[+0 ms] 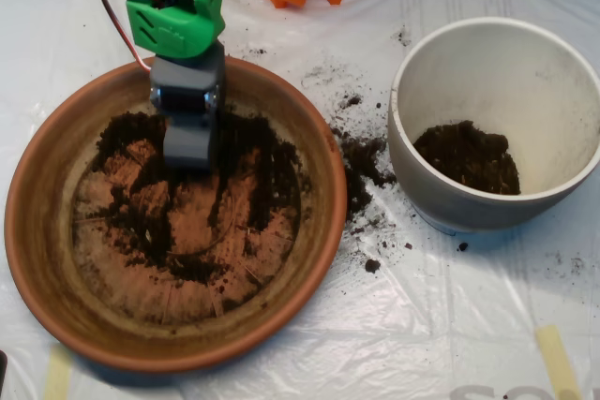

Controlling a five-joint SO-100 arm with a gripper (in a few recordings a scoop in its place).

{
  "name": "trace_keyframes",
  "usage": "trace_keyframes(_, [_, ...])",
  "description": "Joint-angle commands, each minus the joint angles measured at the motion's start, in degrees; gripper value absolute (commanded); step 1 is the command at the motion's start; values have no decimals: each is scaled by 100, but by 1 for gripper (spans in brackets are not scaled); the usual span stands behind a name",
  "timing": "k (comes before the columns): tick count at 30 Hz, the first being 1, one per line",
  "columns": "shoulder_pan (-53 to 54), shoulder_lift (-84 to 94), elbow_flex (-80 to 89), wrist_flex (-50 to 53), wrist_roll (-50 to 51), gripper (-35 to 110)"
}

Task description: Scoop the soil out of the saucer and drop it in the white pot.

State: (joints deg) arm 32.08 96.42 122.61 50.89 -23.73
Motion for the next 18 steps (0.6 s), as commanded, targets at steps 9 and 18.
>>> trace_keyframes(9, [-308,958,-844,1134,97,0])
trace_keyframes(18, [-1204,1222,-2628,2487,853,0])
